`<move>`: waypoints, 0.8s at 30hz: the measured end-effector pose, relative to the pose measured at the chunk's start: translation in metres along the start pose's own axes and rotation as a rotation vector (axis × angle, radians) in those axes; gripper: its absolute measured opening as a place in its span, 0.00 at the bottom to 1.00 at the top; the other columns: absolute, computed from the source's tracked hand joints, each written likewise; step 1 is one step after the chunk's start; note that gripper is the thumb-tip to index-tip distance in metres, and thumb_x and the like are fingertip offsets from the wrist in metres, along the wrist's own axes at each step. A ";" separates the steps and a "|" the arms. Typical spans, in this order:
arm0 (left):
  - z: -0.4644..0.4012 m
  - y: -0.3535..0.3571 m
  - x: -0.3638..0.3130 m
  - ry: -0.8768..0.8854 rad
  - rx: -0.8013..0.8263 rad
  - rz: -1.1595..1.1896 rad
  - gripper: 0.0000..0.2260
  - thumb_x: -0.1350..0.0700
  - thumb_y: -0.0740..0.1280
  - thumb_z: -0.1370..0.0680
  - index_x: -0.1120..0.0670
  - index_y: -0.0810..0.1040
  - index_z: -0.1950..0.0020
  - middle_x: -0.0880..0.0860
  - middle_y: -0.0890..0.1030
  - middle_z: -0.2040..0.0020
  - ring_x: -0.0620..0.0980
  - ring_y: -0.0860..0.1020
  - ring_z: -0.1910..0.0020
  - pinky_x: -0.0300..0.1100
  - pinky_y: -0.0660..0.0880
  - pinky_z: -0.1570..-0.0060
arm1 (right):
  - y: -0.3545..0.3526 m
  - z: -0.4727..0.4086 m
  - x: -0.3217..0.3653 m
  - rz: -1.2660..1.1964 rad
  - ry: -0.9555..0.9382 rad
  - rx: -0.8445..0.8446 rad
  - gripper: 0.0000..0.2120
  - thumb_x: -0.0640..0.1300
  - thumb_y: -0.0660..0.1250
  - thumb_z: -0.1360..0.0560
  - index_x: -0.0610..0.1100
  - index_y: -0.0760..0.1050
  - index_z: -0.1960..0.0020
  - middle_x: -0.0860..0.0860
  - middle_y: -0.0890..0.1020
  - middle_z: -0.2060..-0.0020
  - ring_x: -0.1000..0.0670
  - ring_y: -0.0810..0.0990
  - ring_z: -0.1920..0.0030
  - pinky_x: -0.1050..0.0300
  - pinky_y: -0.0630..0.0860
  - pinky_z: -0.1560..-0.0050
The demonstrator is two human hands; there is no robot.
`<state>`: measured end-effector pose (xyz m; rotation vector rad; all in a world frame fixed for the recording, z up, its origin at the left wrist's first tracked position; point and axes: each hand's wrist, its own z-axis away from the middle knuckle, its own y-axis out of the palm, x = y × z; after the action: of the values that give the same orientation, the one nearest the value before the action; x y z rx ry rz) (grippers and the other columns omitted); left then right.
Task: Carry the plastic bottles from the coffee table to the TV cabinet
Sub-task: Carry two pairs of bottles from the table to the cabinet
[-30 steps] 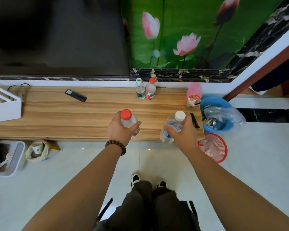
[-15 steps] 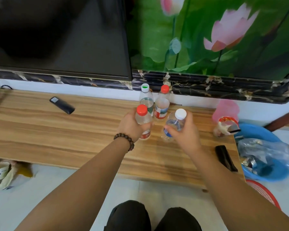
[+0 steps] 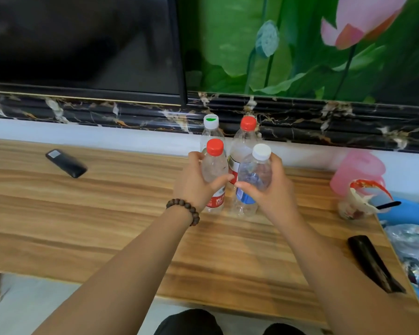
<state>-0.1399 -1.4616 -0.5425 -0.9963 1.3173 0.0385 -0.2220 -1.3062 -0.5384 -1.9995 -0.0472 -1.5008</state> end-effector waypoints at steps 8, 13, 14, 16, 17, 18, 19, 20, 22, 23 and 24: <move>0.016 0.020 0.017 -0.012 -0.070 0.125 0.35 0.52 0.78 0.33 0.55 0.64 0.32 0.44 0.75 0.46 0.42 0.74 0.48 0.36 0.70 0.53 | 0.015 0.020 -0.036 -0.064 0.095 -0.026 0.46 0.43 0.80 0.38 0.53 0.58 0.28 0.57 0.74 0.37 0.52 0.76 0.38 0.52 0.76 0.42; 0.015 0.017 0.023 0.006 -0.086 0.124 0.28 0.55 0.77 0.32 0.54 0.68 0.37 0.43 0.76 0.49 0.42 0.75 0.52 0.25 0.67 0.60 | 0.026 0.022 -0.039 -0.026 0.093 -0.063 0.29 0.40 0.77 0.35 0.51 0.69 0.39 0.57 0.79 0.48 0.51 0.80 0.46 0.54 0.77 0.48; 0.016 0.015 0.026 0.010 -0.097 0.124 0.28 0.55 0.77 0.32 0.54 0.68 0.37 0.43 0.76 0.50 0.42 0.75 0.52 0.25 0.67 0.60 | 0.029 0.023 -0.037 -0.029 0.090 -0.058 0.28 0.40 0.77 0.35 0.50 0.69 0.39 0.57 0.79 0.48 0.52 0.80 0.47 0.55 0.77 0.49; 0.019 0.011 0.030 0.015 -0.123 0.118 0.27 0.54 0.77 0.32 0.54 0.69 0.38 0.43 0.77 0.50 0.42 0.75 0.53 0.25 0.68 0.60 | 0.036 0.023 -0.035 -0.034 0.083 -0.049 0.27 0.40 0.77 0.35 0.50 0.70 0.40 0.57 0.80 0.48 0.52 0.80 0.47 0.54 0.77 0.48; 0.019 0.010 0.032 0.016 -0.132 0.113 0.27 0.54 0.78 0.33 0.54 0.69 0.38 0.43 0.77 0.50 0.42 0.75 0.53 0.26 0.68 0.60 | 0.039 0.023 -0.035 -0.036 0.079 -0.051 0.27 0.40 0.77 0.35 0.50 0.70 0.40 0.56 0.80 0.48 0.52 0.80 0.47 0.54 0.77 0.48; 0.020 0.009 0.034 0.018 -0.138 0.112 0.27 0.54 0.78 0.33 0.54 0.69 0.38 0.43 0.77 0.50 0.42 0.75 0.53 0.27 0.68 0.60 | 0.042 0.022 -0.035 -0.035 0.075 -0.052 0.27 0.40 0.77 0.35 0.50 0.70 0.41 0.55 0.80 0.47 0.52 0.80 0.47 0.54 0.77 0.48; 0.020 0.009 0.034 0.020 -0.140 0.114 0.28 0.54 0.78 0.33 0.54 0.69 0.38 0.43 0.77 0.49 0.42 0.75 0.52 0.29 0.69 0.59 | 0.045 0.021 -0.035 -0.033 0.071 -0.053 0.27 0.40 0.77 0.35 0.49 0.70 0.40 0.55 0.80 0.46 0.52 0.80 0.48 0.54 0.77 0.48; 0.020 0.010 0.034 0.021 -0.141 0.120 0.28 0.54 0.78 0.33 0.54 0.69 0.38 0.43 0.77 0.49 0.43 0.75 0.52 0.32 0.71 0.58 | 0.047 0.020 -0.034 -0.028 0.070 -0.052 0.27 0.41 0.77 0.35 0.49 0.69 0.40 0.55 0.80 0.46 0.52 0.80 0.48 0.55 0.77 0.48; 0.018 0.012 0.032 0.014 -0.148 0.141 0.28 0.54 0.78 0.33 0.54 0.69 0.37 0.44 0.77 0.49 0.44 0.76 0.51 0.37 0.71 0.54 | 0.049 0.016 -0.033 -0.018 0.071 -0.051 0.28 0.41 0.76 0.34 0.48 0.68 0.38 0.55 0.80 0.47 0.52 0.79 0.48 0.55 0.76 0.48; 0.016 0.014 0.031 0.009 -0.147 0.151 0.29 0.54 0.78 0.33 0.54 0.69 0.37 0.44 0.77 0.49 0.44 0.76 0.50 0.37 0.71 0.53 | 0.050 0.014 -0.032 -0.015 0.074 -0.055 0.28 0.41 0.76 0.34 0.48 0.68 0.38 0.54 0.80 0.47 0.52 0.79 0.48 0.55 0.76 0.48; 0.014 0.015 0.030 0.005 -0.142 0.157 0.29 0.55 0.78 0.33 0.54 0.69 0.37 0.45 0.78 0.48 0.44 0.76 0.50 0.37 0.71 0.52 | 0.050 0.012 -0.031 -0.013 0.079 -0.060 0.28 0.41 0.76 0.33 0.48 0.68 0.37 0.53 0.80 0.46 0.52 0.78 0.48 0.56 0.75 0.49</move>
<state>-0.1271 -1.4588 -0.5769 -1.0110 1.4106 0.2524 -0.2037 -1.3295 -0.5904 -1.9876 0.0175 -1.6055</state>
